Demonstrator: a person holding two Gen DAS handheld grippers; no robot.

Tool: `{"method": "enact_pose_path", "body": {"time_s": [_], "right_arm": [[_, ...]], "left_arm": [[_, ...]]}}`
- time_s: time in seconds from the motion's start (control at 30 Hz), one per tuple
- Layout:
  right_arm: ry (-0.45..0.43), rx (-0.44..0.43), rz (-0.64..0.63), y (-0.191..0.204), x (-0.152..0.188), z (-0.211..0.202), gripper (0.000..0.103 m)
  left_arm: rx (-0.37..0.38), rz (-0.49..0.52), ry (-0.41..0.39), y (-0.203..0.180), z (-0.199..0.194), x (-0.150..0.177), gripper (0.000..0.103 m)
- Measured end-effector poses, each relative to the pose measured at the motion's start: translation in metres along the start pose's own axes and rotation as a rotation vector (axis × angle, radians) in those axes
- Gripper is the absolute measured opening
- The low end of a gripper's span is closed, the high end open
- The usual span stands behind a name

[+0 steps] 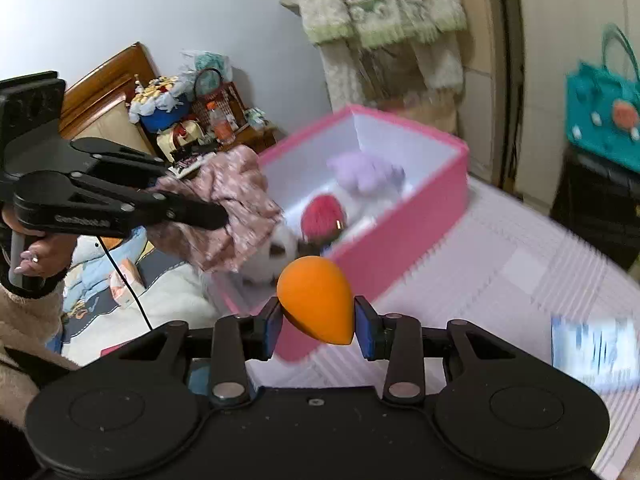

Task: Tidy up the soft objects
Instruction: 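Carry the floral scrunchie and orange sponge together over the pink box, then open both grippers to drop the scrunchie and sponge into the box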

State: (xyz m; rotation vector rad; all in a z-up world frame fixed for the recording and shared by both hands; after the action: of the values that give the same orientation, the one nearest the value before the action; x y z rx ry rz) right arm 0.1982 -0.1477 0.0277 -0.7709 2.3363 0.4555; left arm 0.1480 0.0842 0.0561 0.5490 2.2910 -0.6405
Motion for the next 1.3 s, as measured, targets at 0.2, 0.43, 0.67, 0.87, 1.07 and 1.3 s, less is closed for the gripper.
{"method": "enact_pose_path", "body": {"time_s": [0.2, 0.43, 0.67, 0.87, 1.07, 1.3], "right_arm": [[-0.068, 0.031, -0.075, 0.008, -0.046, 0.016, 0.043], [-0.072, 0.103, -0.14, 0.004, -0.087, 0.069, 0.044], [0.055, 0.166, -0.185, -0.003, -0.11, 0.14, 0.044], [0.081, 0.244, -0.23, -0.004, -0.108, 0.168, 0.044], [0.044, 0.315, -0.304, 0.003, -0.107, 0.171, 0.051], [-0.013, 0.271, -0.201, -0.008, -0.103, 0.141, 0.057]], "left_arm": [[-0.071, 0.004, -0.042, 0.033, -0.003, -0.011, 0.015], [-0.226, 0.061, 0.0, 0.07, 0.021, -0.021, 0.016], [-0.364, 0.176, 0.093, 0.089, 0.055, -0.024, 0.017], [-0.436, 0.258, 0.136, 0.099, 0.079, -0.025, 0.018], [-0.417, 0.273, 0.143, 0.107, 0.09, -0.028, 0.027], [-0.418, 0.281, 0.108, 0.103, 0.083, -0.025, 0.045]]}}
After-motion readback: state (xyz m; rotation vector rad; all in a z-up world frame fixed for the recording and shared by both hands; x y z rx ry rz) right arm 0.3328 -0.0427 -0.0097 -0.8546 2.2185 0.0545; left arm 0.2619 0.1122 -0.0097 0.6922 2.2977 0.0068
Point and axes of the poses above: each gripper's, at about its wrist camera, not at the fingertips, and z roughly the way its jaws point, y to its left, x to its underside, the point moved 1 cm from there along z, roughly the way its jaws point, and after that the axes turned 12 degrees about x, right-handed, at the moved point
